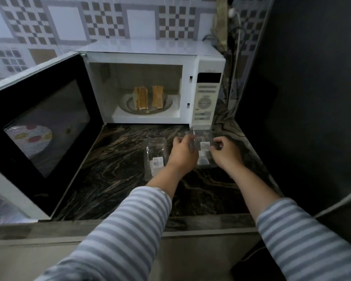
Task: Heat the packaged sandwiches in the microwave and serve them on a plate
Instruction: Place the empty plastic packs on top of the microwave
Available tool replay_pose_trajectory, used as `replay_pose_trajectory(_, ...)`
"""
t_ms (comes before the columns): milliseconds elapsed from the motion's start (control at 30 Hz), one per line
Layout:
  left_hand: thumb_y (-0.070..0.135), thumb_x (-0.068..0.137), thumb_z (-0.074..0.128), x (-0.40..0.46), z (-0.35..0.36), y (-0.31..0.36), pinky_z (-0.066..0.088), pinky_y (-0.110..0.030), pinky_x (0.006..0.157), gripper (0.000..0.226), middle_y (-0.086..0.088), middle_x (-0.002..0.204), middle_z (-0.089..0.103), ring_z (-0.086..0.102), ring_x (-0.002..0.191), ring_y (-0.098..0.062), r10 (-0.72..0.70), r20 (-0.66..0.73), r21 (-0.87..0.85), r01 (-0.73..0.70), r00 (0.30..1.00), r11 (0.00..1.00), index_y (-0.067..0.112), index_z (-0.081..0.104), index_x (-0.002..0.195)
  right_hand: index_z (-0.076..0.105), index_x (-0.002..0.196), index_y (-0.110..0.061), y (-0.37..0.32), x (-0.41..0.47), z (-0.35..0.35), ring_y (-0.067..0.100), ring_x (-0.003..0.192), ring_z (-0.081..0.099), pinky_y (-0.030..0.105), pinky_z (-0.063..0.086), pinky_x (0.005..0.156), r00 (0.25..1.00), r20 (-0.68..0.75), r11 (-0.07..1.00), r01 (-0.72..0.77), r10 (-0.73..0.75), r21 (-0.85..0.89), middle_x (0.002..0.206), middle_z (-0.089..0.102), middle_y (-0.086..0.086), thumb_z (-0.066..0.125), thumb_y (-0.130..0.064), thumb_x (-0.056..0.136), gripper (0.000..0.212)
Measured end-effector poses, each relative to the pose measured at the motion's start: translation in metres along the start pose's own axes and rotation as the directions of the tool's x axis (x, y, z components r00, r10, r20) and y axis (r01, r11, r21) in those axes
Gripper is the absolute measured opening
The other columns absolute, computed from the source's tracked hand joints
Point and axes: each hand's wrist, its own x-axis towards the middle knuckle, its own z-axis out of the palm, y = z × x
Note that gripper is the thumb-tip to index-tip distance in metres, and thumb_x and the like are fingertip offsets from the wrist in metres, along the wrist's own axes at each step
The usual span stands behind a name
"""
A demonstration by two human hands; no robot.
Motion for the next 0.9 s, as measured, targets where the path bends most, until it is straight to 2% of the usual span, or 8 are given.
replay_pose_trajectory(133, 0.020, 0.093, 0.054, 0.004, 0.019, -0.006, 0.042, -0.032, 0.094, 0.047, -0.013, 0.139, 0.032, 0.053, 0.111, -0.033, -0.169, 0.099, 0.012, 0.169, 0.981, 0.986, 0.021, 0.040, 0.139, 0.053, 0.127, -0.018, 0.014, 0.000, 0.011, 0.025, 0.106, 0.059, 0.034, 0.051, 0.083, 0.988, 0.037, 0.984, -0.152, 0.150, 0.096, 0.124, 0.058, 0.006, 0.056, -0.023, 0.093, 0.034)
replay_pose_trajectory(200, 0.019, 0.092, 0.053, 0.005, 0.025, -0.012, 0.043, -0.031, 0.093, 0.041, -0.016, 0.134, 0.041, 0.055, 0.108, -0.033, -0.225, 0.083, 0.003, 0.226, 0.971, 0.974, 0.021, 0.044, 0.132, 0.056, 0.120, -0.018, 0.019, 0.000, 0.019, 0.024, 0.096, 0.062, 0.038, 0.056, 0.082, 0.977, 0.038, 0.961, -0.213, 0.209, 0.177, 0.116, 0.062, 0.007, 0.059, -0.019, 0.091, 0.029)
replay_pose_trajectory(267, 0.018, 0.090, 0.056, 0.008, 0.029, -0.016, 0.052, -0.036, 0.089, 0.028, -0.014, 0.120, 0.056, 0.059, 0.101, -0.032, -0.284, 0.067, -0.051, 0.288, 0.956, 0.956, 0.022, 0.051, 0.117, 0.059, 0.108, -0.018, 0.024, 0.001, 0.024, 0.024, 0.086, 0.066, 0.043, 0.058, 0.077, 0.965, 0.042, 0.928, -0.262, 0.261, 0.264, 0.108, 0.066, 0.010, 0.061, -0.010, 0.088, 0.022)
replay_pose_trajectory(367, 0.010, 0.088, 0.061, 0.010, 0.032, -0.017, 0.060, -0.038, 0.068, 0.014, -0.009, 0.102, 0.063, 0.064, 0.084, -0.025, -0.396, 0.077, -0.214, 0.403, 0.915, 0.890, 0.020, 0.053, 0.095, 0.058, 0.107, -0.013, 0.030, 0.003, 0.027, 0.025, 0.083, 0.066, 0.038, 0.059, 0.071, 0.943, 0.106, 0.864, -0.331, 0.315, 0.380, 0.104, 0.065, 0.014, 0.058, 0.003, 0.087, 0.026)
replay_pose_trajectory(500, 0.000, 0.080, 0.065, 0.009, 0.037, -0.021, 0.047, -0.022, 0.040, 0.025, -0.010, 0.085, 0.065, 0.057, 0.057, -0.019, -0.460, 0.031, -0.331, 0.443, 0.888, 0.833, 0.022, 0.053, 0.075, 0.060, 0.108, -0.009, 0.033, 0.004, 0.026, 0.015, 0.061, 0.059, 0.032, 0.057, 0.066, 0.932, 0.128, 0.825, -0.359, 0.339, 0.436, 0.092, 0.062, 0.014, 0.055, 0.011, 0.086, 0.030)
replay_pose_trajectory(600, -0.001, 0.072, 0.070, 0.009, 0.041, -0.025, 0.046, -0.027, 0.052, 0.030, -0.015, 0.077, 0.069, 0.058, 0.058, -0.022, -0.469, 0.037, -0.330, 0.454, 0.882, 0.828, 0.022, 0.050, 0.074, 0.059, 0.099, -0.014, 0.034, 0.003, 0.023, 0.015, 0.060, 0.060, 0.029, 0.057, 0.059, 0.931, 0.141, 0.824, -0.364, 0.337, 0.435, 0.095, 0.064, 0.015, 0.057, 0.011, 0.086, 0.027)
replay_pose_trajectory(833, -0.003, 0.073, 0.070, 0.007, 0.039, -0.023, 0.040, -0.024, 0.044, 0.033, -0.017, 0.075, 0.067, 0.053, 0.052, -0.020, -0.443, 0.050, -0.304, 0.436, 0.895, 0.847, 0.021, 0.046, 0.074, 0.061, 0.100, -0.013, 0.034, 0.003, 0.022, 0.017, 0.061, 0.062, 0.028, 0.056, 0.055, 0.920, 0.160, 0.813, -0.390, 0.356, 0.432, 0.095, 0.065, 0.017, 0.059, 0.011, 0.086, 0.027)
replay_pose_trajectory(900, -0.003, 0.074, 0.070, 0.007, 0.040, -0.025, 0.041, -0.024, 0.045, 0.033, -0.018, 0.078, 0.067, 0.055, 0.057, -0.022, -0.439, 0.055, -0.283, 0.436, 0.897, 0.854, 0.021, 0.047, 0.075, 0.060, 0.101, -0.013, 0.033, 0.003, 0.019, 0.017, 0.061, 0.061, 0.027, 0.055, 0.053, 0.909, 0.180, 0.797, -0.417, 0.377, 0.436, 0.091, 0.064, 0.015, 0.056, 0.012, 0.087, 0.028)
